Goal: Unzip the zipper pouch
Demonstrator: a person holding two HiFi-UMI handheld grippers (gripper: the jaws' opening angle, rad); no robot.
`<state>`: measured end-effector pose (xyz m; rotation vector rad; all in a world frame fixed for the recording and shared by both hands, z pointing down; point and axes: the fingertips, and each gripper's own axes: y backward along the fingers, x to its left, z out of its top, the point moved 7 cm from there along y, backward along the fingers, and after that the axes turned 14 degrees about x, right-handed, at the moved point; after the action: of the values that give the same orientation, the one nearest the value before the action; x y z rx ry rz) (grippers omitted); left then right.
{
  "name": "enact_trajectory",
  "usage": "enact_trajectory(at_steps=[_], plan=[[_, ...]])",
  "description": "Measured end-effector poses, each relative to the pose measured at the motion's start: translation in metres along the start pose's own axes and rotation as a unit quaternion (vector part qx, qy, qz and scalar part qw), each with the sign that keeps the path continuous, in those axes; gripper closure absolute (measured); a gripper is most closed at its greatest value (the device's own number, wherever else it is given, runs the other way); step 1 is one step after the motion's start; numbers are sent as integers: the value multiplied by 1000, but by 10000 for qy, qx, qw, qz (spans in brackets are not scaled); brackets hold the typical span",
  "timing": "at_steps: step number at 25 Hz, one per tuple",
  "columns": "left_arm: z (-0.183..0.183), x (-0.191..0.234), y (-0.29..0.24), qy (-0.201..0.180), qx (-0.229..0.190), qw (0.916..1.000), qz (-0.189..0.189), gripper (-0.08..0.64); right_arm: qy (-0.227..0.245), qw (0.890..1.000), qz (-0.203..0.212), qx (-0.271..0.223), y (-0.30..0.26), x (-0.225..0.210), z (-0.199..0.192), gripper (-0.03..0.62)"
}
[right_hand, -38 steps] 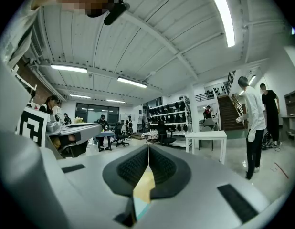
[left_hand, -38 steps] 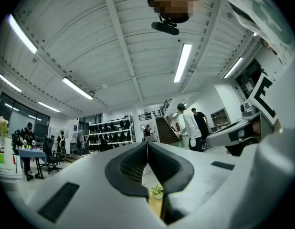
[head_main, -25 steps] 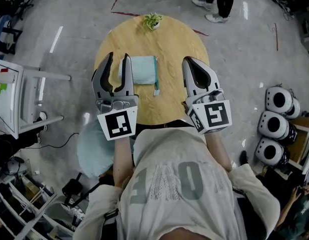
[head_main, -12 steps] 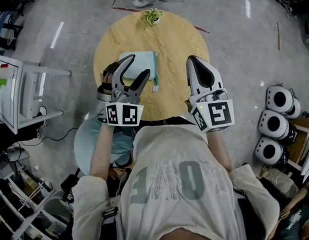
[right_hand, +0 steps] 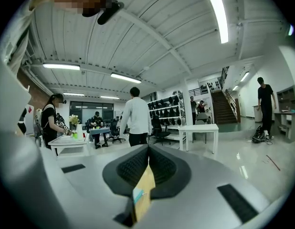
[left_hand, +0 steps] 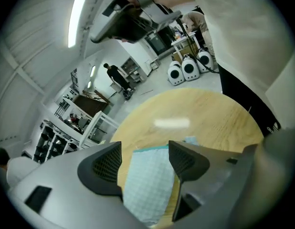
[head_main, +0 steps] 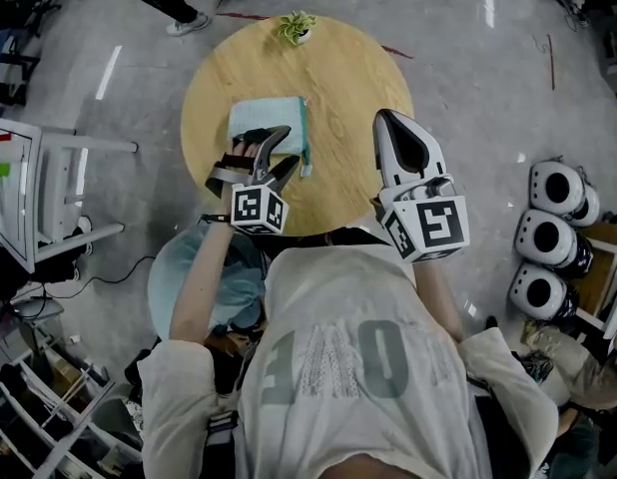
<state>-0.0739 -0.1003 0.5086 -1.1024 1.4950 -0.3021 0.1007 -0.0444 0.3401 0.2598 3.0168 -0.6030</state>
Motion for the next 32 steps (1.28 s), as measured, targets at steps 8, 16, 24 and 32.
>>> enact_trajectory(at_steps=[8, 16, 24, 32], plan=[[-13, -25, -27, -641, 432, 9960, -448, 275, -139, 9998, -106, 43, 5, -7, -5, 561], [-18, -32, -41, -1017, 745, 9893, -736, 296, -176, 9997, -146, 101, 9, -10, -9, 561], [-17, -38, -51, -1131, 928, 9850, -914, 402, -189, 9996, -183, 126, 13, -13, -10, 561], [-19, -31, -50, -756, 1027, 9881, -856, 523, -202, 9994, -247, 122, 16, -20, -12, 561]])
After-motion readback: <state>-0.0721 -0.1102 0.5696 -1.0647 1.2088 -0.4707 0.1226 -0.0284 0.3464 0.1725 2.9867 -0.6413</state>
